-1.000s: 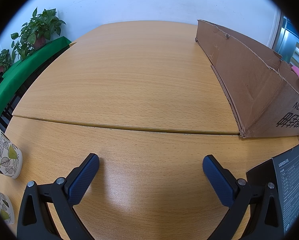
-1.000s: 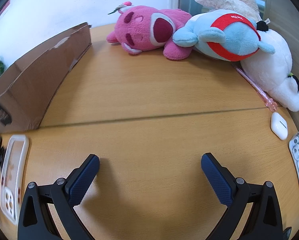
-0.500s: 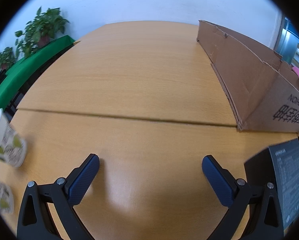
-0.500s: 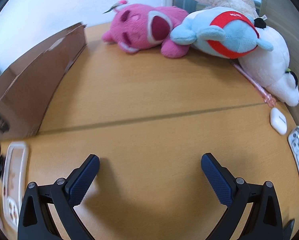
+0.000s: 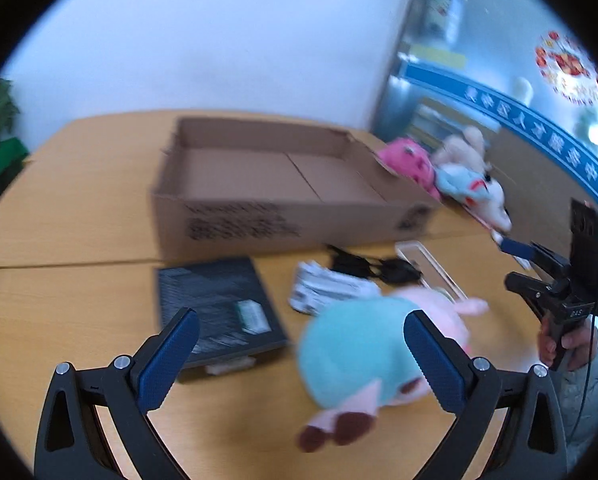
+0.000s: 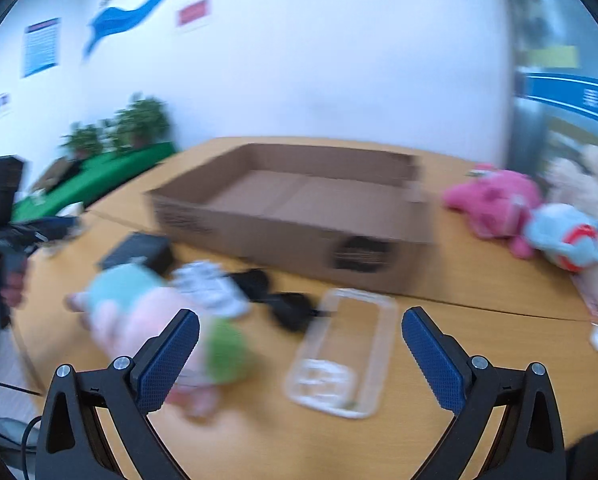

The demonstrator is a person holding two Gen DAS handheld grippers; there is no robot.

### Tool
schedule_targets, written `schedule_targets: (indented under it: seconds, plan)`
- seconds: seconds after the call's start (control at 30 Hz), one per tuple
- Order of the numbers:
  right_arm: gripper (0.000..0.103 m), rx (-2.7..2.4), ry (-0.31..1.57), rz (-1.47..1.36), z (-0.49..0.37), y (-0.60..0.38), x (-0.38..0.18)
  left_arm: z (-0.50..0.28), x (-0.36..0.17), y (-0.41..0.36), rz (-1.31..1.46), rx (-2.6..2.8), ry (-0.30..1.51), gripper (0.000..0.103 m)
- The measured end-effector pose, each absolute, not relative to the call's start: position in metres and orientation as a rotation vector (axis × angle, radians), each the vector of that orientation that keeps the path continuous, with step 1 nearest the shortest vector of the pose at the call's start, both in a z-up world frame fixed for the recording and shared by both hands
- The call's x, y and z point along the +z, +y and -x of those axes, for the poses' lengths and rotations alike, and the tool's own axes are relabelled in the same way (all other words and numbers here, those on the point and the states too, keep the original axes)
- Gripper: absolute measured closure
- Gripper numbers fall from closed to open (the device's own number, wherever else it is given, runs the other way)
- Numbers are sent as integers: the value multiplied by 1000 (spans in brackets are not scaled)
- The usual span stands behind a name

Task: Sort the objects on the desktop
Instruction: 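Reach the right gripper to the pink-and-teal pig plush and grasp it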

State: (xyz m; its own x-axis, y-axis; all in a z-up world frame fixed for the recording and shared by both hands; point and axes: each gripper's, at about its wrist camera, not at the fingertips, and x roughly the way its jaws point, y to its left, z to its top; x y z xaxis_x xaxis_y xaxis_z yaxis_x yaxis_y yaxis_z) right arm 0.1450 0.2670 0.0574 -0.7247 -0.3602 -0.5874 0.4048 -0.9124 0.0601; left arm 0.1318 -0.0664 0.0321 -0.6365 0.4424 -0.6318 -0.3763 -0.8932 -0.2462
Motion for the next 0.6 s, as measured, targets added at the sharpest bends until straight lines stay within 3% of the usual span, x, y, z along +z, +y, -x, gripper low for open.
schedule_targets:
  seconds: [0.13,0.17,0.2,0.3,0.6]
  plan:
    - [0,-2392,57,-906,-144,222,35,-121,-3,-39,1107,2362,-162,1]
    - [0,-2371,77,-935,-142,210,26,-124,-9,-35,1098,2312,-240,3]
    - [0,-2357,88,-965,-141,204,18,-124,-11,-37,1099,2272,-288,12]
    - [0,-2287,62,-1056,-138,189,-9,-130,-11,-30,1095,2254,-285,13]
    - [0,-2265,34,-948,-183,226,19,-166,5,-25,1075,2215,-227,16]
